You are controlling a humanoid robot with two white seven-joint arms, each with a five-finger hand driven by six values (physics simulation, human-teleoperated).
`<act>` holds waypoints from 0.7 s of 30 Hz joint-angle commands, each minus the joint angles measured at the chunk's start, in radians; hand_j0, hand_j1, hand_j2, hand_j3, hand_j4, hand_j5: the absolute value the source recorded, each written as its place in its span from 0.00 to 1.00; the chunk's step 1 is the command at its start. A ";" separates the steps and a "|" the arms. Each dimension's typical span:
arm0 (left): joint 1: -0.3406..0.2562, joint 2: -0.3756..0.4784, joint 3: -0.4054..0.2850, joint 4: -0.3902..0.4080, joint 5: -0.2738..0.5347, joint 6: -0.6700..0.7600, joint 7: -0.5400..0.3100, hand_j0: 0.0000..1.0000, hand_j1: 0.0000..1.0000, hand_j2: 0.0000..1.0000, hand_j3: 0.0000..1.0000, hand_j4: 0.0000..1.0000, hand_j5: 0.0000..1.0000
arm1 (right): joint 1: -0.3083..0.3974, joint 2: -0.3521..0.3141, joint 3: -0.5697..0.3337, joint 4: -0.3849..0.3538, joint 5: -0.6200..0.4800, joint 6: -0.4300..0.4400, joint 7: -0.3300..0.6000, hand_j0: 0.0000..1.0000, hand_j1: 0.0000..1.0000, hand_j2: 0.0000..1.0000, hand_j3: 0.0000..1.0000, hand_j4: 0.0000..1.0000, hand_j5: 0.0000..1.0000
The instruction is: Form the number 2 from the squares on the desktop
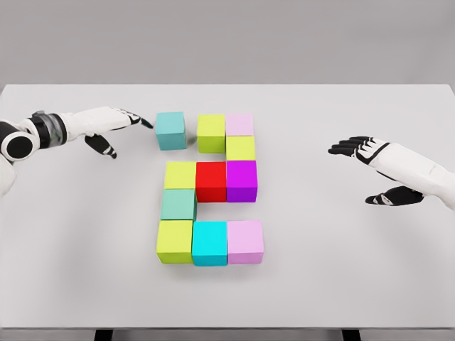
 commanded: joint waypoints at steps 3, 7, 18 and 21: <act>-0.002 0.009 0.001 0.000 0.004 0.002 0.001 0.72 0.72 0.72 0.72 0.72 0.72 | 0.000 -0.001 0.000 0.007 -0.008 0.003 0.000 1.00 1.00 1.00 1.00 1.00 1.00; -0.012 0.022 0.003 0.001 0.012 0.002 0.001 0.74 0.74 0.74 0.74 0.74 0.74 | 0.000 -0.001 0.000 0.007 -0.008 0.003 0.000 1.00 1.00 1.00 1.00 1.00 1.00; -0.034 0.042 0.000 0.007 0.018 0.002 0.010 1.00 1.00 1.00 1.00 1.00 1.00 | 0.000 -0.001 -0.002 0.022 -0.008 0.003 0.000 1.00 1.00 1.00 1.00 1.00 1.00; -0.040 0.050 0.001 0.001 0.007 0.002 0.007 0.66 0.66 0.66 0.66 0.66 0.66 | 0.000 -0.001 -0.002 0.022 -0.008 0.003 0.000 1.00 1.00 1.00 1.00 1.00 1.00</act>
